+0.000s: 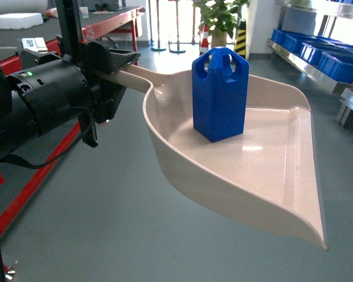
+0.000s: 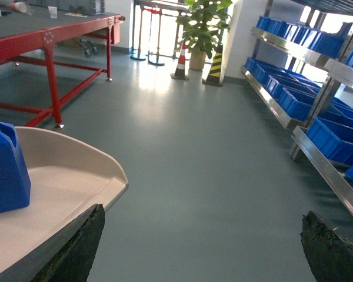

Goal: Place part in tray to right shelf

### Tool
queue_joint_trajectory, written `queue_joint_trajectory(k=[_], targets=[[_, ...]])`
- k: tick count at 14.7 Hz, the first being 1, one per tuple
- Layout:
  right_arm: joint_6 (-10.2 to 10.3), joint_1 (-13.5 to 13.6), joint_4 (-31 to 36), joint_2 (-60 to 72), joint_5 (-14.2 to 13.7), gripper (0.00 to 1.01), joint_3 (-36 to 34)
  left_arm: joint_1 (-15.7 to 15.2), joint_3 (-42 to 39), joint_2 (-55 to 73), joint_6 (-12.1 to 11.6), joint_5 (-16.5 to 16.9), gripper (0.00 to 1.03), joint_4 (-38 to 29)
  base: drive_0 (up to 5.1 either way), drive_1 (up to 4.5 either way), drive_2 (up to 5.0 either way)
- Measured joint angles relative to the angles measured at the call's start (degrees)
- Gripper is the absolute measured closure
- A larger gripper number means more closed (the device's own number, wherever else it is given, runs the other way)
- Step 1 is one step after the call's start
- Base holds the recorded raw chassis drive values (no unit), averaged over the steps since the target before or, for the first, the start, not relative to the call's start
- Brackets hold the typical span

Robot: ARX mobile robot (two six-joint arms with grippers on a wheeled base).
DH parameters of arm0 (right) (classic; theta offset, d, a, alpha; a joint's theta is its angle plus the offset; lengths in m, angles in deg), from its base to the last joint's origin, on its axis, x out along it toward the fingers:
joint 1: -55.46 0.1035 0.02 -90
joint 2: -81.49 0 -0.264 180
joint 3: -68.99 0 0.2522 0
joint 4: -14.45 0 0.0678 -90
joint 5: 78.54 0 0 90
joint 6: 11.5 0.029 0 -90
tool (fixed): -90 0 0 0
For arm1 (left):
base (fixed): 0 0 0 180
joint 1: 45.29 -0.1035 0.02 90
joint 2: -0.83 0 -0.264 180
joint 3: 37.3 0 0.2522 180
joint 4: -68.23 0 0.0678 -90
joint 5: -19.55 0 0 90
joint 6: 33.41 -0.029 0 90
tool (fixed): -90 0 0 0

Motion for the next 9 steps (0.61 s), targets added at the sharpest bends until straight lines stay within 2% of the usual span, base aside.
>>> queue_joint_trajectory(k=[9], targets=[[0.0,0.0,0.2,0.0,0.0,0.03,0.0,0.0,-0.1,0.0,0.0,0.0,0.89,-0.1,0.0,4.26,-4.2]])
